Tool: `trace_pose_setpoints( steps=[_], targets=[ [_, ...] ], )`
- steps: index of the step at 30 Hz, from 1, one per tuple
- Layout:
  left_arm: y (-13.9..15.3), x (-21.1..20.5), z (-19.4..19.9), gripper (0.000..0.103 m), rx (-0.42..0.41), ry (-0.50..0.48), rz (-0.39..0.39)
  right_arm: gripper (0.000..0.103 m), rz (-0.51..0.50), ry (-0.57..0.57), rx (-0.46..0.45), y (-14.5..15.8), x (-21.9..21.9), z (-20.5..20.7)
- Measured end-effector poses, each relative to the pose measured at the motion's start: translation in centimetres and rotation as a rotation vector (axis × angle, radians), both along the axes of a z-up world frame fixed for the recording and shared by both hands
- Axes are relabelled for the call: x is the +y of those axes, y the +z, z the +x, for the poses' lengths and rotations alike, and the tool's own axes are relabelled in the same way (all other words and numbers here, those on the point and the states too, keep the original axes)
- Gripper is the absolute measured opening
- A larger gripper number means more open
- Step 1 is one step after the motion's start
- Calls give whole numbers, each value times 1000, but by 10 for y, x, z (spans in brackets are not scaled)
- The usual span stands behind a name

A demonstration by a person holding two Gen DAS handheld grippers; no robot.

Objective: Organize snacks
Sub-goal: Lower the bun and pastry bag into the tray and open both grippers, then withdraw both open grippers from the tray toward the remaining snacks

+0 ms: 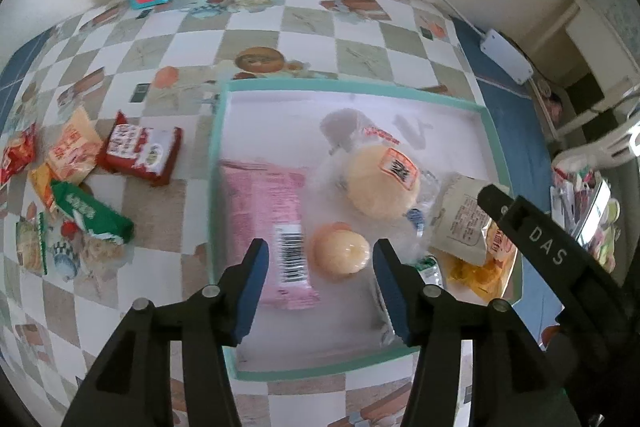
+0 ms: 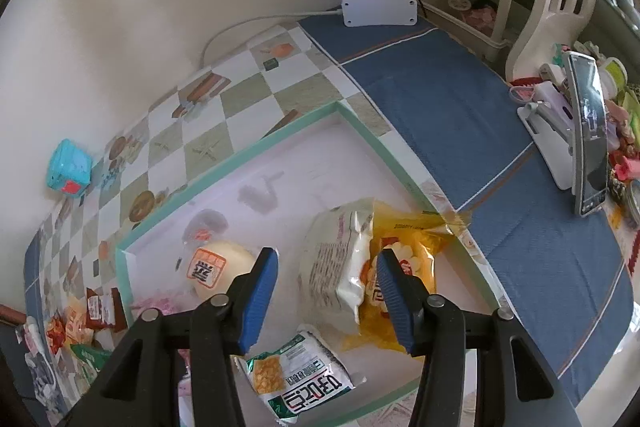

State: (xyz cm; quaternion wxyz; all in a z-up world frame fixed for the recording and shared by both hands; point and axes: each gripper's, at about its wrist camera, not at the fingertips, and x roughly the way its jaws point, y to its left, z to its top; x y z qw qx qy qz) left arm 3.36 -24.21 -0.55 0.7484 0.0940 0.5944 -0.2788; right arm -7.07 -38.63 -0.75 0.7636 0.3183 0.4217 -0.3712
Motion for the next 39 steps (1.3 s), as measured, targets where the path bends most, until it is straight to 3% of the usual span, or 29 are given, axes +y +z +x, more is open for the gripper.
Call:
trace_pose_setpoints(
  steps=[3, 4, 5, 7, 13, 18, 26, 39],
  targets=[
    [2, 13, 8, 61, -12, 38, 9, 56, 6, 7, 8, -3, 1, 1],
    [3, 18, 11, 68, -12, 56, 8, 59, 14, 10, 6, -4, 1, 2],
    [2, 23, 15, 77, -10, 80, 8, 64, 18, 11, 1, -6, 1, 2],
    [0, 35, 22, 83, -2, 126, 2, 84, 8, 13, -7, -7, 2, 3],
    [-9, 71, 42, 86, 33, 254, -29, 102, 12, 28, -32, -7, 6, 7],
    [-7, 98, 54, 86, 22, 337, -29, 102, 4, 36, -31, -5, 10, 9],
    [0, 155, 70, 86, -26, 512, 38, 102, -30, 88, -10, 1, 30, 22],
    [15, 218, 82, 86, -54, 654, -3, 102, -91, 282, -14, 15, 102, 62]
  ],
)
